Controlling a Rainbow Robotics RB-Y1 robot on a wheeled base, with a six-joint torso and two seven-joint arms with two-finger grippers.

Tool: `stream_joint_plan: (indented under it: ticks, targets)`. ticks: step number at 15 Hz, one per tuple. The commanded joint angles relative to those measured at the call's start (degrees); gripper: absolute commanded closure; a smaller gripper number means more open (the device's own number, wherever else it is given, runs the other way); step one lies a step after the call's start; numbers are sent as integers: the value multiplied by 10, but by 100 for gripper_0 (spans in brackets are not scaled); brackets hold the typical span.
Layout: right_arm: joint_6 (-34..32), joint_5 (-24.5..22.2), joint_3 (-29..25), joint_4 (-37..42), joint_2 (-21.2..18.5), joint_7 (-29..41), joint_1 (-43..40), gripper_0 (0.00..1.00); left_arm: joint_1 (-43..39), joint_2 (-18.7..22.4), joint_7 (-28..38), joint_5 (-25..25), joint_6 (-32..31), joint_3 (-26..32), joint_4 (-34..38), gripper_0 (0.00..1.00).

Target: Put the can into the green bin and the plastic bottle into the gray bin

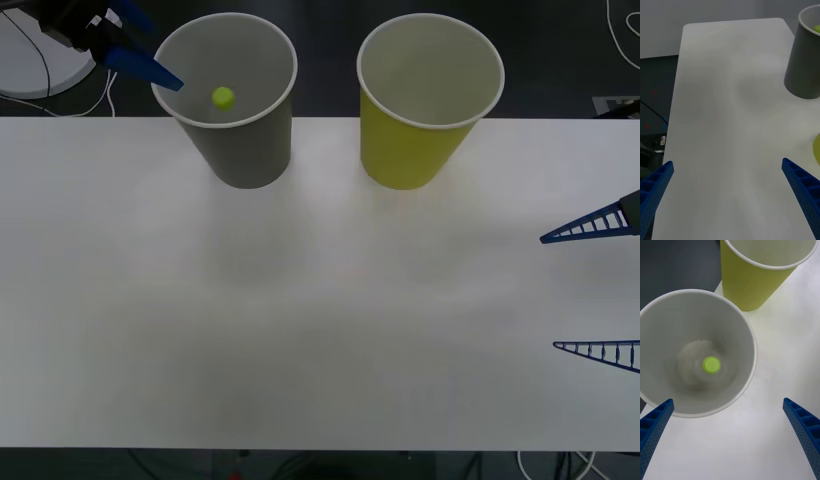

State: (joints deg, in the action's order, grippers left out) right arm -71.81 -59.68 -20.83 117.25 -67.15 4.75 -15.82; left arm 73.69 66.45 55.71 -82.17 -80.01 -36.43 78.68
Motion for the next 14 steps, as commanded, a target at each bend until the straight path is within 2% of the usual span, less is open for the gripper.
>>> stream_joint_plan:
  ticks: [1, 4, 7, 14]
  targets:
    - [0, 0, 0, 0, 0, 0, 0, 0, -63, 18, 7, 2, 12, 55, 53, 0]
    - [0, 0, 0, 0, 0, 0, 0, 0, -170, 18, 19, -26, 11, 164, 125, 0]
    - [0, 0, 0, 0, 0, 0, 0, 0, -264, 18, 27, -31, 11, 247, 187, 0]
    - [0, 0, 0, 0, 0, 0, 0, 0, -471, 19, 0, -11, -12, 428, 312, 0]
